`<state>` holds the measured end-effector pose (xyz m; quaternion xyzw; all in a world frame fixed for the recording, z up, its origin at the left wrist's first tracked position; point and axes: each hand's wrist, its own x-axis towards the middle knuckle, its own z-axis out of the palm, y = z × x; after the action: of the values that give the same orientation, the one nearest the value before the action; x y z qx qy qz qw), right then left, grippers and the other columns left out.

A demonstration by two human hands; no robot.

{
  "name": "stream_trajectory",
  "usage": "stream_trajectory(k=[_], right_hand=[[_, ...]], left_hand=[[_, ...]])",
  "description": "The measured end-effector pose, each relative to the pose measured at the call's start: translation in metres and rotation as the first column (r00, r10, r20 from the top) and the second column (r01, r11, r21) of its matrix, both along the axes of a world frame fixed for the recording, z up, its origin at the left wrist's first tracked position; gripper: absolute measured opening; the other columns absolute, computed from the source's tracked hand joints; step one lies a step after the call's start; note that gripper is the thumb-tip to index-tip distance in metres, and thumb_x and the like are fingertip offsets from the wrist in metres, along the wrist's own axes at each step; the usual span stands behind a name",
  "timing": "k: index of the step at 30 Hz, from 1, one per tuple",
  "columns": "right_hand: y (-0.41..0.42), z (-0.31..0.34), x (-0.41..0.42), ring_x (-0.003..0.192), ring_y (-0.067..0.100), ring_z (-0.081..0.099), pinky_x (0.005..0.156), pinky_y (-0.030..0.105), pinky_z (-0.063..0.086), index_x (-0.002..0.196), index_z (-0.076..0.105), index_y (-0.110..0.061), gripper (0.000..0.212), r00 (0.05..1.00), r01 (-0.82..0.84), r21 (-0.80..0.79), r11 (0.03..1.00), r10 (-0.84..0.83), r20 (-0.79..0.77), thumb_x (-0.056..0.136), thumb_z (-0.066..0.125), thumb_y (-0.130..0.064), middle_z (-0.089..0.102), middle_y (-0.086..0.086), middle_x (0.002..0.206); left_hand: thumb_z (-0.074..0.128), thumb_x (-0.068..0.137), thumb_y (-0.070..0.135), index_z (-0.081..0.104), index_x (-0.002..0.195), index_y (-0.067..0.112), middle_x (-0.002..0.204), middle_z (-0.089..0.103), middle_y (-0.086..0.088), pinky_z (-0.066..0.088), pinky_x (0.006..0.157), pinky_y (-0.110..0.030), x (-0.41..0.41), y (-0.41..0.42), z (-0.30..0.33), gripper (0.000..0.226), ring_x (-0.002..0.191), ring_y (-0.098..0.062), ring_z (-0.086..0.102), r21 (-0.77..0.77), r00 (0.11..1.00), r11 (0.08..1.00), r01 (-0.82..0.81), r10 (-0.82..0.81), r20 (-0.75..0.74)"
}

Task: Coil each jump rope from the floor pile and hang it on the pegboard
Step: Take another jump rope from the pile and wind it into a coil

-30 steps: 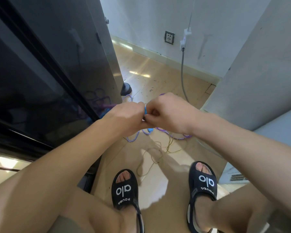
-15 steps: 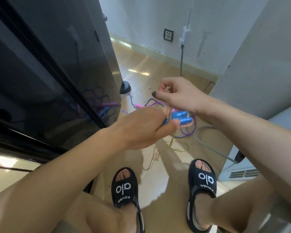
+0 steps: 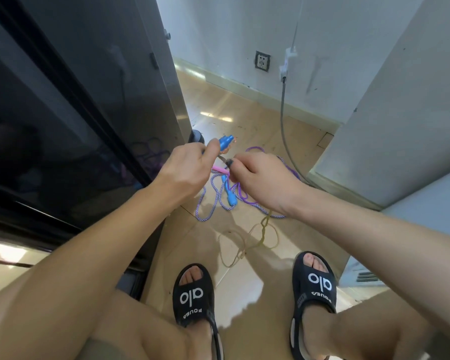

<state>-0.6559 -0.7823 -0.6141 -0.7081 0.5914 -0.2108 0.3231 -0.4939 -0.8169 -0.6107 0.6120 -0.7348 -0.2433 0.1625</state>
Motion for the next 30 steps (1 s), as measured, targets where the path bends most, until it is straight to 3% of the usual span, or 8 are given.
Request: stream_trajectory(k=[5,8,11,17,21,24,27,30], right_hand=[[0.001,0.013,-0.009,0.054,0.018,0.047,0.054,0.033,0.04,0.074,0.053,-0.012,0.034,0.994,-0.094,-0.18,0.979,0.083,-0.068,0.099,0.045,-0.033,0.047,-0.003,0.056],[-0.003,0.022,-0.012,0.054,0.017,0.046,0.053,0.035,0.047,0.071,0.055,-0.018,0.032,0.993,-0.108,-0.207,0.972,0.094,-0.074,0.096,0.049,-0.036,0.048,-0.004,0.055],[-0.011,0.031,-0.015,0.054,0.011,0.039,0.052,0.031,0.036,0.065,0.054,-0.02,0.032,0.996,-0.079,-0.229,0.97,0.07,-0.049,0.094,0.053,-0.034,0.045,-0.005,0.054],[-0.015,0.043,-0.018,0.055,0.012,0.036,0.05,0.022,0.029,0.071,0.058,-0.005,0.037,0.984,-0.156,-0.144,0.977,0.167,0.068,0.095,0.061,-0.033,0.044,-0.002,0.06],[-0.015,0.045,-0.02,0.06,0.015,0.032,0.054,0.027,0.027,0.07,0.048,0.004,0.049,0.964,-0.201,-0.062,0.978,0.209,0.166,0.094,0.066,-0.035,0.036,0.007,0.065],[-0.016,0.046,-0.024,0.061,0.019,0.028,0.054,0.029,0.025,0.061,0.041,-0.004,0.055,0.95,-0.199,-0.01,0.98,0.196,0.243,0.093,0.067,-0.04,0.03,0.009,0.064],[-0.017,0.046,-0.025,0.058,0.022,0.022,0.051,0.03,0.019,0.059,0.039,-0.001,0.062,0.951,-0.154,0.017,0.988,0.144,0.274,0.093,0.067,-0.045,0.025,0.009,0.061],[-0.017,0.041,-0.021,0.055,0.024,0.027,0.047,0.028,0.021,0.064,0.043,0.01,0.069,0.943,-0.095,0.09,0.991,0.061,0.328,0.094,0.063,-0.049,0.032,0.011,0.059]], left_hand=[[0.033,0.103,0.049,0.046,0.099,0.02,0.08,0.06,-0.009,0.045,0.063,-0.042,0.004,0.002,0.0,0.032,0.074,-0.027,0.058,-0.023,0.995,1.0,0.017,-0.015,0.098],[0.033,0.104,0.043,0.044,0.104,0.021,0.071,0.057,-0.011,0.037,0.057,-0.04,0.005,0.006,0.001,0.024,0.066,-0.029,0.055,-0.041,0.98,0.99,0.138,-0.131,0.149],[0.031,0.106,0.029,0.04,0.099,0.016,0.059,0.045,-0.007,0.029,0.05,-0.038,-0.001,0.012,0.0,0.017,0.05,-0.026,0.044,-0.099,0.962,0.962,0.255,-0.242,0.13],[0.022,0.099,0.037,0.036,0.087,0.018,0.052,0.037,-0.004,0.018,0.046,-0.029,0.003,0.023,0.006,0.027,0.042,-0.02,0.034,-0.279,0.919,0.876,0.394,-0.369,0.138],[0.03,0.101,0.024,0.049,0.072,0.006,0.052,0.04,-0.006,0.029,0.046,-0.034,0.0,0.03,0.013,0.039,0.041,-0.024,0.036,-0.332,0.897,0.834,0.441,-0.417,0.145],[0.03,0.099,0.032,0.053,0.074,0.005,0.053,0.047,-0.01,0.031,0.046,-0.037,-0.001,0.035,0.016,0.044,0.045,-0.027,0.043,-0.343,0.885,0.819,0.461,-0.452,0.111],[0.024,0.094,0.046,0.043,0.086,0.021,0.057,0.046,-0.002,0.027,0.054,-0.035,-0.007,0.044,0.018,0.031,0.052,-0.023,0.044,-0.265,0.876,0.838,0.477,-0.477,0.067],[0.024,0.095,0.046,0.034,0.087,0.034,0.056,0.042,0.005,0.026,0.054,-0.034,-0.011,0.048,0.022,0.017,0.05,-0.011,0.042,-0.261,0.864,0.83,0.493,-0.502,0.037]])
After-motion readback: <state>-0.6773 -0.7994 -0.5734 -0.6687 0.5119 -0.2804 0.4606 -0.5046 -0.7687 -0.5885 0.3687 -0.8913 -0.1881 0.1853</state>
